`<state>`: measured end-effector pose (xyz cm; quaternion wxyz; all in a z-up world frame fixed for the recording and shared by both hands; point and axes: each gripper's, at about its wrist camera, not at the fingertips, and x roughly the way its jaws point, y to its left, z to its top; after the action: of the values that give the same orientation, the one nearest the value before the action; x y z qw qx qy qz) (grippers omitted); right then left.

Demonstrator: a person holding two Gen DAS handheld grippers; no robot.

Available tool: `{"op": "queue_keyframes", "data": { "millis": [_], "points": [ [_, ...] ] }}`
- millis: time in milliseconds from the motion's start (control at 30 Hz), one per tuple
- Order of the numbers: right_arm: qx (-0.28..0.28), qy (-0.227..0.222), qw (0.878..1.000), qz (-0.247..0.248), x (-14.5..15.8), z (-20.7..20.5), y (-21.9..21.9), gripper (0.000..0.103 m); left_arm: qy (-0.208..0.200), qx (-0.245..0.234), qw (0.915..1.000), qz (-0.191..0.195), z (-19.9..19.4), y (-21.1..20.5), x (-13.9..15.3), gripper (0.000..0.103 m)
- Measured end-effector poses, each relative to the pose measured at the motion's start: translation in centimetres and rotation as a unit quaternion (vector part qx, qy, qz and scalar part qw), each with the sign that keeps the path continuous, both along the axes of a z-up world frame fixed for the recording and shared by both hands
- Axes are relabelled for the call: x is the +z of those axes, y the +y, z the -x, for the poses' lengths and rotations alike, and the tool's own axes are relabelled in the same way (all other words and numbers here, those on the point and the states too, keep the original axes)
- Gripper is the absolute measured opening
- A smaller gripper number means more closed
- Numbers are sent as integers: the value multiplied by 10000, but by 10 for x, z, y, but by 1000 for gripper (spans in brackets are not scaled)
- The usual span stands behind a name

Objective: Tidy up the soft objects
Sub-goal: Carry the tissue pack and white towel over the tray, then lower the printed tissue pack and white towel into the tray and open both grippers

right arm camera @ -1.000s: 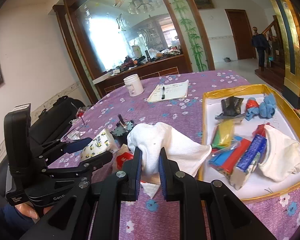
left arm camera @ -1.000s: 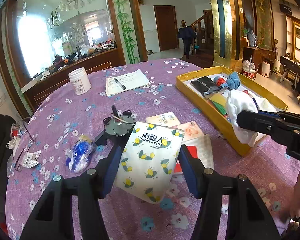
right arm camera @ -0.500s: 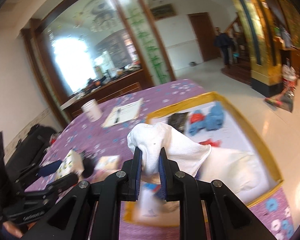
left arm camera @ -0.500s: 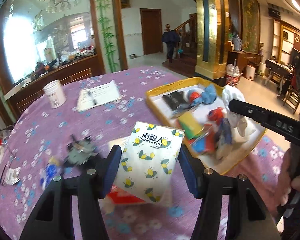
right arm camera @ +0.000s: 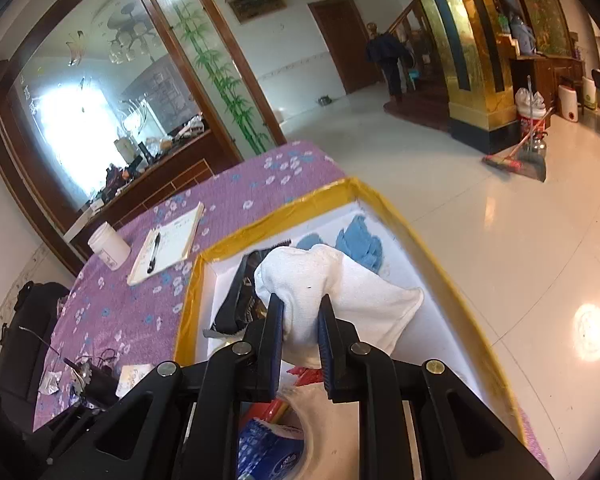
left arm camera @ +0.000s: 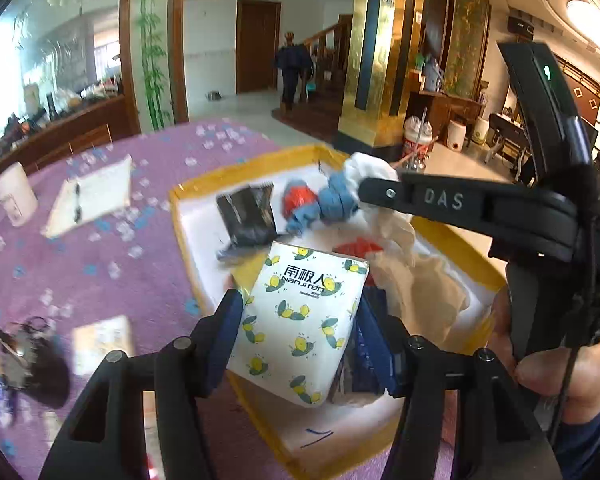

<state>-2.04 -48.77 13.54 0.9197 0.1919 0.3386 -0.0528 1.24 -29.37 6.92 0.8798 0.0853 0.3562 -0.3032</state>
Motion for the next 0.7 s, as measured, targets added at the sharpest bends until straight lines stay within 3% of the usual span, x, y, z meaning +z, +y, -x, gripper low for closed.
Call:
{"op": "queue_keyframes", "data": {
  "millis": [100,300,433,700],
  "points": [
    [83,268,9996,-41,-16,-10,-2,17,103,-59,9999,-31,-3,-3,-11,58],
    [147,204,9995,-176,-19,-7,-2,26,21,-81,9999,63,-2,2,-14,58],
    [35,17,9998,-218,-14,2,-6,59,6,-57,9999,119,-2,4,-15,61],
    [-287,-530,9982,-78,1,23,-11,60,-237,-38,9994,258,7,11,-3,69]
  ]
}}
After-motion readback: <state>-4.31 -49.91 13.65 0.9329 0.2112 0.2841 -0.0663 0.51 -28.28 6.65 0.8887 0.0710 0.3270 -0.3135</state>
